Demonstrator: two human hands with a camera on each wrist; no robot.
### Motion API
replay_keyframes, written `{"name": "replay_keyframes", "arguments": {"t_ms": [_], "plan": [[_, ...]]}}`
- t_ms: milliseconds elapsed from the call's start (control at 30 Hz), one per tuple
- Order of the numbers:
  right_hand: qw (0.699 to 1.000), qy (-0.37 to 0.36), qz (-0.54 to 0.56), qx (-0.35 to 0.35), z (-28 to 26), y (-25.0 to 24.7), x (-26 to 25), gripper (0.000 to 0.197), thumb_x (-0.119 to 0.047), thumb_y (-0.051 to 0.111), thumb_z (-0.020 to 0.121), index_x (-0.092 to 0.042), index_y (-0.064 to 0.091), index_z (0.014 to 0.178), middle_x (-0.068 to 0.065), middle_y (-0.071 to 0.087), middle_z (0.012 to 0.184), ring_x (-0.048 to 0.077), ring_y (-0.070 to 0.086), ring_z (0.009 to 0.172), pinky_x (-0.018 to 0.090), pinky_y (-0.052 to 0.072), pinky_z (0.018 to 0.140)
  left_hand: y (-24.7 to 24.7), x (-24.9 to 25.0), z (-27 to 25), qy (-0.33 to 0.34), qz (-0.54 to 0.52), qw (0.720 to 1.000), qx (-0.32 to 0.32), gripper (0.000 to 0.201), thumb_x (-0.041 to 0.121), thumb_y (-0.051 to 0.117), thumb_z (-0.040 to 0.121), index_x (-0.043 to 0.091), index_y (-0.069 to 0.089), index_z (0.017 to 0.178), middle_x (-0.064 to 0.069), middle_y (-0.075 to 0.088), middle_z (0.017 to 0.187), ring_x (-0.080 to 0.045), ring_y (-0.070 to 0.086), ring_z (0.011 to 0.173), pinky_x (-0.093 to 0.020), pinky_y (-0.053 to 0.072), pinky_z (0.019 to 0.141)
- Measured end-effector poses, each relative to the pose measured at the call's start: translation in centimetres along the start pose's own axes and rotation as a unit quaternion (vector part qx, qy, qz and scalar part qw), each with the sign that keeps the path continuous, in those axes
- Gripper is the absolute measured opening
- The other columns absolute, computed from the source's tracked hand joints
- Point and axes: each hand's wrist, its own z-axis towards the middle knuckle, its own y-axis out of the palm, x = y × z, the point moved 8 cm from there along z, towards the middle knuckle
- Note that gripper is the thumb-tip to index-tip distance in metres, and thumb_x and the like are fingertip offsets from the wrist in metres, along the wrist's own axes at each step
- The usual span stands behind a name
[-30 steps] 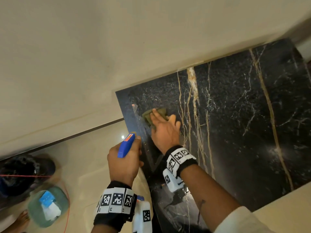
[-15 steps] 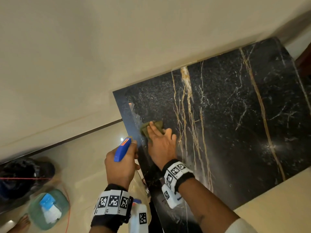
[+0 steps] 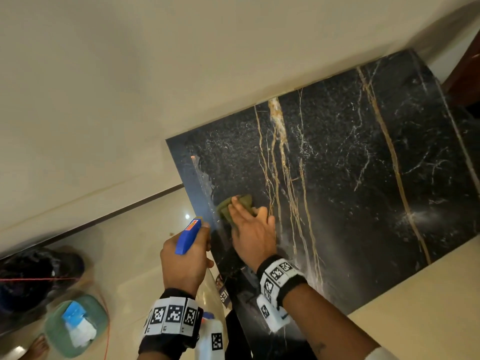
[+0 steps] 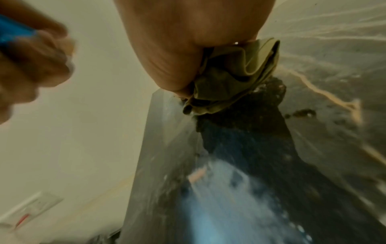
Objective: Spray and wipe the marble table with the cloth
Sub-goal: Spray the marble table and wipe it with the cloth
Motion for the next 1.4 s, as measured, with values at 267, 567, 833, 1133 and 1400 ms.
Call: {"name": "replay_keyframes", "arguments": {"t_ms": [267,567,833,1133,1400], "plan": [[0.994,0.104,0.018,0.025,0.9,-1.7,6.3,0.056,-0.033,0.055,0.093,-0.039,0.044,0.148,-0.026,0.033,0.158,0.021,0.04,0.104,0.037,0.033,0.082,0.5,0.4,-0.5,0.009,-0.004,1.0,-0.019,0.038,0.022,0.069,0.098,0.007,0.068,0.063,-0.001,0.064,0.054,-0.022,0.061,0.048,-0.031,0.052,0.048],[0.999,-0.016,0.018,-0.026,-2.7,0.4,2.1,0.055,-0.034,0.052,0.095,-0.04,0.04,0.148,-0.025,0.028,0.16,0.023,0.045,0.104,0.036,0.032,0.078,1.3,0.0,-1.5,0.024,-0.007,0.999,-0.031,0.038,0.019,0.069,0.097,-0.005,0.065,0.068,-0.022,0.061,0.062,-0.03,0.058,0.055,-0.024,0.052,0.044],[0.991,0.123,0.044,0.013,-2.4,-0.7,4.7,0.056,-0.032,0.052,0.096,-0.037,0.04,0.151,-0.024,0.026,0.161,0.021,0.038,0.107,0.036,0.028,0.082,1.0,-1.7,-2.3,0.027,0.012,0.999,-0.035,0.038,0.022,0.069,0.097,-0.003,0.066,0.069,-0.021,0.062,0.064,-0.033,0.061,0.054,-0.029,0.054,0.047],[0.999,0.03,0.022,-0.02,-6.3,0.4,4.2,0.057,-0.032,0.052,0.095,-0.043,0.038,0.15,-0.027,0.027,0.16,0.02,0.043,0.103,0.034,0.032,0.077,0.8,-3.4,-4.0,0.015,0.035,0.998,-0.049,0.04,0.026,0.069,0.098,0.007,0.068,0.063,-0.005,0.066,0.057,-0.029,0.067,0.049,-0.04,0.057,0.057],[0.998,0.054,0.031,-0.017,-9.9,1.8,1.8,0.06,-0.032,0.057,0.093,-0.039,0.039,0.15,-0.024,0.026,0.161,0.022,0.045,0.107,0.037,0.037,0.08,-0.6,-5.5,-5.4,0.012,0.035,0.999,-0.023,0.039,0.025,0.071,0.096,0.004,0.068,0.063,-0.015,0.065,0.062,-0.044,0.067,0.062,-0.034,0.055,0.048]]}}
